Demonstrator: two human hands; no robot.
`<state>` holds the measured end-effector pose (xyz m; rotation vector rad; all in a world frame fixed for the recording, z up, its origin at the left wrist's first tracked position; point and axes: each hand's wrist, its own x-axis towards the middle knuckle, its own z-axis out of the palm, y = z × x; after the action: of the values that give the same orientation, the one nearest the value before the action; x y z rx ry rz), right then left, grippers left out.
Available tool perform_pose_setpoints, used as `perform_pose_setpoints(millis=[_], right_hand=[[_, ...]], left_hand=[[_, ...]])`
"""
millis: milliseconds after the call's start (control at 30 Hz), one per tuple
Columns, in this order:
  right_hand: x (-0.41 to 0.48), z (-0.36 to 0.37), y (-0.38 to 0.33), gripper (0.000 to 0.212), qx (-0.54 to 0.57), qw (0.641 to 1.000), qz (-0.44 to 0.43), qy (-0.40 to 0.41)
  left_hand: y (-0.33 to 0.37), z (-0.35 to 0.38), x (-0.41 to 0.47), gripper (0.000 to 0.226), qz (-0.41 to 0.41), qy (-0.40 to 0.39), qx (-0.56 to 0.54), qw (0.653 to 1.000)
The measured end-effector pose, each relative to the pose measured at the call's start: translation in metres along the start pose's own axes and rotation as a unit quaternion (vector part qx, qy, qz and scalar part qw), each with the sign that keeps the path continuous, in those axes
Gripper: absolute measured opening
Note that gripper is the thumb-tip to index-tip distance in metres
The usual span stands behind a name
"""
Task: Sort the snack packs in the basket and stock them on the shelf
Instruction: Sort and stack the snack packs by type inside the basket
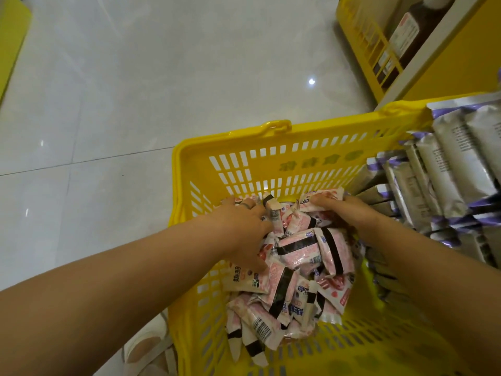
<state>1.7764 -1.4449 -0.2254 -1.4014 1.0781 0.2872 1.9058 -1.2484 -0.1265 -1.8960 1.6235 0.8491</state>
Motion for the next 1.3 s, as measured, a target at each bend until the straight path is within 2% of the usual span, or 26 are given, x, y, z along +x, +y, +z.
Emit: perform_pose_setpoints(millis=[200,333,400,467,533,600,667,700,767,800,833,933,1000,1067,1133,1300], right_hand=[[-0.002,0.012,-0.006,0.036,-0.018,0.998,-0.062,0.027],[-0.021,0.000,-0.007,0.036,-0.032,0.992,-0.102,0.073],[-0.037,-0.004,-0.011,0.039,-0.074,0.980,-0.145,0.111],[-0.058,-0.006,-0.021,0.036,-0.096,0.968,-0.198,0.120],[-0.080,-0.002,-0.034,0.029,-0.101,0.965,-0.229,0.083],[-0.097,0.011,-0.047,0.023,-0.130,0.966,-0.223,0.003],[-0.108,0.033,-0.053,0.023,-0.125,0.970,-0.179,-0.111],[-0.112,0.044,-0.054,0.033,-0.119,0.967,-0.144,-0.171],[-0.115,0.055,-0.054,0.065,-0.134,0.955,-0.091,-0.248],[-0.113,0.053,-0.052,0.069,-0.142,0.953,-0.086,-0.254],[-0.110,0.047,-0.050,0.062,-0.146,0.956,-0.092,-0.236],[-0.096,0.020,-0.036,0.035,-0.180,0.975,-0.109,-0.071],[-0.084,0.003,-0.019,0.048,-0.265,0.960,-0.093,0.008],[-0.071,-0.008,0.000,0.079,-0.361,0.931,-0.052,-0.003],[-0.060,-0.011,0.013,0.103,-0.403,0.914,-0.017,-0.044],[-0.042,-0.011,0.036,0.140,-0.454,0.882,0.020,-0.126]], left_hand=[[-0.002,0.000,0.001,0.079,-0.010,0.019,-0.013,1.000],[-0.001,-0.006,0.002,0.063,-0.045,0.057,-0.018,0.997],[-0.002,-0.014,0.002,0.047,-0.058,0.147,-0.040,0.987],[-0.003,-0.024,-0.002,0.036,-0.066,0.283,-0.106,0.951],[-0.005,-0.034,-0.010,0.030,-0.067,0.384,-0.184,0.902],[-0.008,-0.038,-0.019,0.026,-0.053,0.434,-0.235,0.868],[-0.010,-0.036,-0.025,0.025,-0.042,0.448,-0.234,0.862],[-0.011,-0.035,-0.028,0.025,-0.040,0.451,-0.224,0.863],[-0.012,-0.031,-0.031,0.028,-0.038,0.442,-0.203,0.873],[-0.011,-0.028,-0.031,0.032,-0.027,0.418,-0.192,0.887],[-0.010,-0.024,-0.030,0.036,-0.010,0.376,-0.175,0.910],[0.000,-0.007,-0.022,0.051,0.037,0.168,-0.078,0.982],[0.005,0.005,-0.016,0.051,0.050,0.074,-0.022,0.996],[0.005,0.009,-0.013,0.047,0.053,0.051,0.005,0.997],[0.003,0.009,-0.011,0.045,0.055,0.057,0.010,0.997],[0.003,0.012,-0.007,0.044,0.055,0.065,0.005,0.996]])
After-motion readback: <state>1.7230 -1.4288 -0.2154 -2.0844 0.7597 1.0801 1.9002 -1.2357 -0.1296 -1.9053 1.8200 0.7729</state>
